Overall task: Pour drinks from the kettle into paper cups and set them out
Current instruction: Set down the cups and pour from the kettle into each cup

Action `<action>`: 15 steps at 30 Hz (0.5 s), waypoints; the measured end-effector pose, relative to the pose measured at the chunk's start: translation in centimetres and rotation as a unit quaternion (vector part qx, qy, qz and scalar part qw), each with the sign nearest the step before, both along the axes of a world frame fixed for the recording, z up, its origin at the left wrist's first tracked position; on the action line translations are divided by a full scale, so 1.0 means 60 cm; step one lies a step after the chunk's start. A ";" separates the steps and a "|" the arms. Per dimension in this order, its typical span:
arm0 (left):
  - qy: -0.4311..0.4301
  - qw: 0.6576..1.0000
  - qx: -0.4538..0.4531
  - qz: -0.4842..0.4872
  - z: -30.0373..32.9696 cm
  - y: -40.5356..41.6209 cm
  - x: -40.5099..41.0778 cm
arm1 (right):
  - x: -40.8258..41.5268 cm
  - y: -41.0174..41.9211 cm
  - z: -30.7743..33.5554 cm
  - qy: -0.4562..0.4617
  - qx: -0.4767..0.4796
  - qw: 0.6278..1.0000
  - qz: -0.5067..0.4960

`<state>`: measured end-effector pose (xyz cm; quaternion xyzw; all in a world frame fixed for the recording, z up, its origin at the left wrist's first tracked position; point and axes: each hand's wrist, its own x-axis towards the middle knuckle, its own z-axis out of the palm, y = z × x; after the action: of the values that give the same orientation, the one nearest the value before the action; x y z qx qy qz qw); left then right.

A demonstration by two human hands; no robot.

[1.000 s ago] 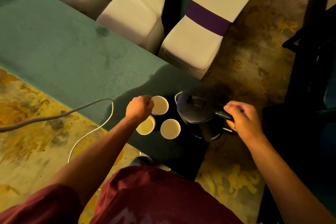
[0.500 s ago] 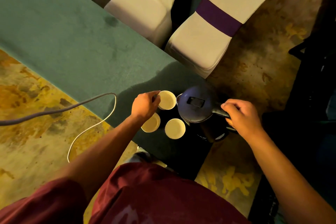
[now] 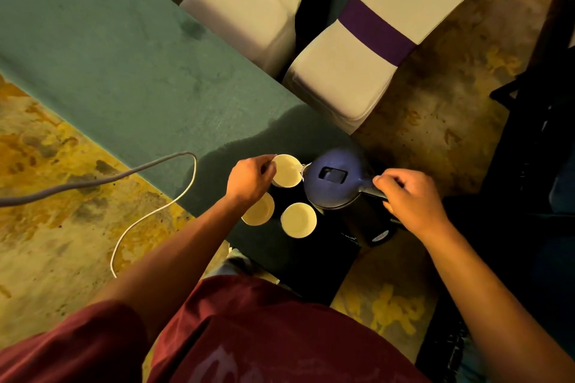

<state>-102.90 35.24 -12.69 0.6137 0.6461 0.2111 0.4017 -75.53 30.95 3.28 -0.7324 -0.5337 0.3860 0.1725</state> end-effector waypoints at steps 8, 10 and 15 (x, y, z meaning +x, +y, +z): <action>-0.008 1.000 -0.010 -0.005 0.000 0.001 -0.002 | -0.011 -0.003 0.014 -0.050 0.005 0.998 0.028; -0.012 1.000 -0.011 -0.007 0.001 0.000 -0.003 | -0.011 -0.002 0.014 -0.052 -0.004 0.998 0.025; -0.018 1.000 -0.016 -0.008 -0.002 0.001 -0.006 | -0.015 0.002 0.017 -0.043 -0.021 0.999 0.012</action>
<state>-103.25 35.30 -12.83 0.6083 0.6371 0.2086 0.4250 -76.43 31.05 4.29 -0.7455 -0.5411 0.3669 0.1295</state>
